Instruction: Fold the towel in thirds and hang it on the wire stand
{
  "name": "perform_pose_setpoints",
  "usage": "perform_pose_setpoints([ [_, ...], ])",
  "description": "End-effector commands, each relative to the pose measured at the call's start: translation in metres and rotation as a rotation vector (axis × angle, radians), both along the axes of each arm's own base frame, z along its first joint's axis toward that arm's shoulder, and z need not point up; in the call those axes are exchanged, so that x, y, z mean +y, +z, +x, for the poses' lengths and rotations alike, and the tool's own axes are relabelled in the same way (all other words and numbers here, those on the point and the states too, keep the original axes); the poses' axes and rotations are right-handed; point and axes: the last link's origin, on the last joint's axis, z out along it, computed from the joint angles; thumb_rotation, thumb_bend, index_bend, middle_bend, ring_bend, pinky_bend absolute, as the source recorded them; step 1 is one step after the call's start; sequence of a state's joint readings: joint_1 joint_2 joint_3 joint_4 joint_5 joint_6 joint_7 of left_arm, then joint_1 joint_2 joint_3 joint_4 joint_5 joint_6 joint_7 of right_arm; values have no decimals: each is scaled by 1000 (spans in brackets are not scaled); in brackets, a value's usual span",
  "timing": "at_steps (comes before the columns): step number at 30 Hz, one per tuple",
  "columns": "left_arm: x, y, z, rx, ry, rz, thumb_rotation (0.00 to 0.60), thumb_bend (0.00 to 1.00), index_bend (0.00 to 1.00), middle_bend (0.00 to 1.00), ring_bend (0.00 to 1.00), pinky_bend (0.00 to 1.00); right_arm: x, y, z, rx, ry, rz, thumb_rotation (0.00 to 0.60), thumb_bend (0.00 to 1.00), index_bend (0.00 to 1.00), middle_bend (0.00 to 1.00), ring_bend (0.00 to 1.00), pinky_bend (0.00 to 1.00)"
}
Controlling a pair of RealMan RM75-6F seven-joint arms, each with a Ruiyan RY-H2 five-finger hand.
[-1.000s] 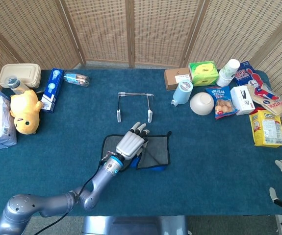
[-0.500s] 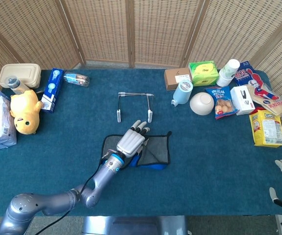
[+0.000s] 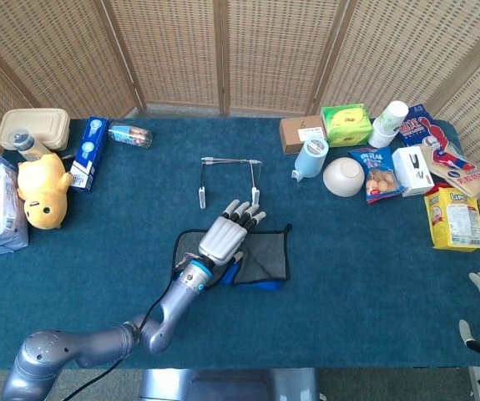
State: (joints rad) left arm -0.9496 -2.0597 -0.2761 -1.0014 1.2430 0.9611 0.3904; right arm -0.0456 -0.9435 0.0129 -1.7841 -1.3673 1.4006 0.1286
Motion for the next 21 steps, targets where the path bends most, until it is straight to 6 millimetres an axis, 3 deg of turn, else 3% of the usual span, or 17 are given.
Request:
perform_pose_setpoints([
  [1,1,6,0,-29,6,5,600,327,55,0,0,5,-1,0,1,-1,4,1,600,415,69,77,0,71],
  [10,2,18,-5,-27,8,12,600,327,97,10,0,4,-6,-3,5,-2,19,13,600,415,69,77,0,71],
  [21,1,10,-6,-33,14,5,600,230,78,9,0,4,-4,-1,6,5,12,8,600,415,69,77,0,70],
])
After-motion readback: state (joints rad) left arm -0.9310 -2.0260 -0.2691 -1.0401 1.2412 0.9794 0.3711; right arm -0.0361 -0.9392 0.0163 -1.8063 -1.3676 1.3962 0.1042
